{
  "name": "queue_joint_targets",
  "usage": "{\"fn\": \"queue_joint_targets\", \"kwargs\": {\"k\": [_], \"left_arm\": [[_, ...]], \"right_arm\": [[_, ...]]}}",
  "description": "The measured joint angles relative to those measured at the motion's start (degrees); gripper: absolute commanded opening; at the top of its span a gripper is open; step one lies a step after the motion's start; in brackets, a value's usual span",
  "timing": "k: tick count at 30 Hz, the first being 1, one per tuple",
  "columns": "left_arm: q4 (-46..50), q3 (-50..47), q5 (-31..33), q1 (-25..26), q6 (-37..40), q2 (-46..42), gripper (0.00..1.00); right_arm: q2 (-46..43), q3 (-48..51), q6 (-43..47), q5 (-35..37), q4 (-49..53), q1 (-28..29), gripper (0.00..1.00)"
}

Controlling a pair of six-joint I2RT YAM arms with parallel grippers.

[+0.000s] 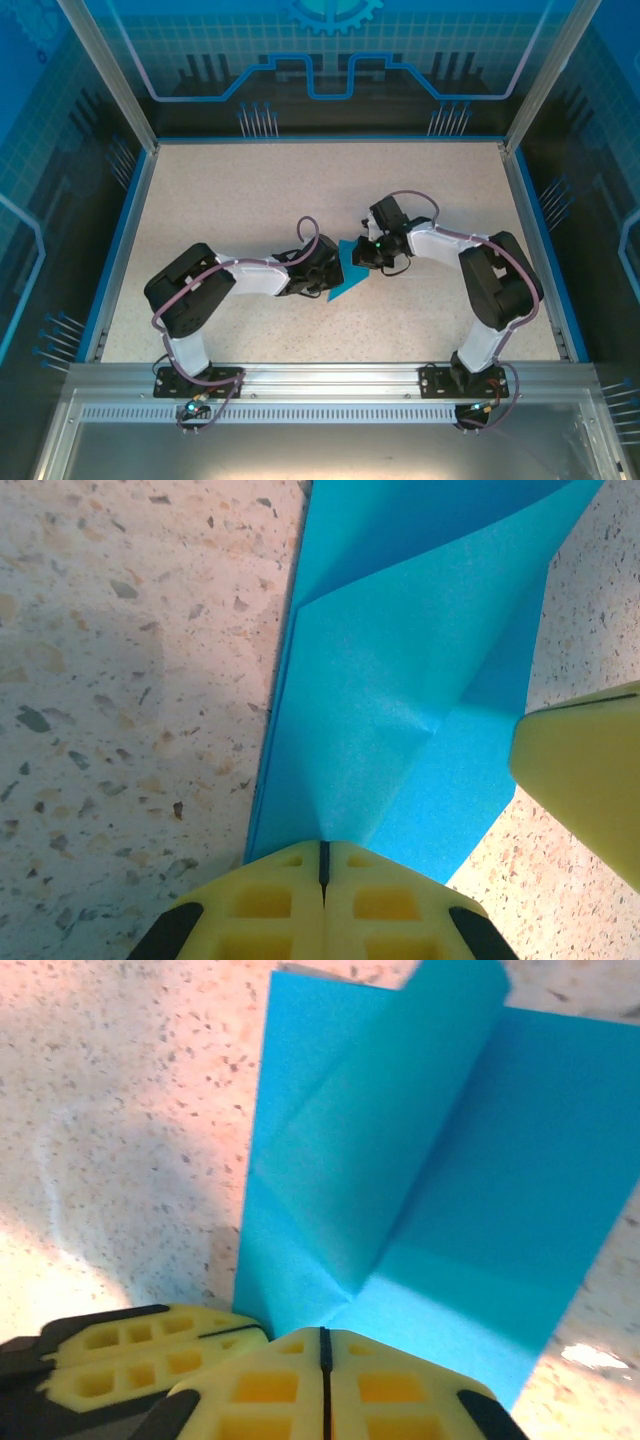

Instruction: Fold a paper plane with a square sheet of paper (pick it up from the middle)

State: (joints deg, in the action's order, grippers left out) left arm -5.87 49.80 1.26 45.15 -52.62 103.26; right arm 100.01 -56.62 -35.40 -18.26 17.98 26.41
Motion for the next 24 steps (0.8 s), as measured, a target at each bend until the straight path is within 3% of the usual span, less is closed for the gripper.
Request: {"fn": "queue_joint_targets", "kwargs": {"k": [8,24], "left_arm": [[0.15,0.37,-0.07,0.00,0.02,0.24,0.00],[1.68,1.44,-0.52,-0.04,0.26,0.90,0.00]], "right_arm": [[4.22,0.00,1.68,-4.42,-3.96,0.07,0.00],[9.20,-3.52,5.27,-8.15,-2.21,-1.66,0.00]]}}
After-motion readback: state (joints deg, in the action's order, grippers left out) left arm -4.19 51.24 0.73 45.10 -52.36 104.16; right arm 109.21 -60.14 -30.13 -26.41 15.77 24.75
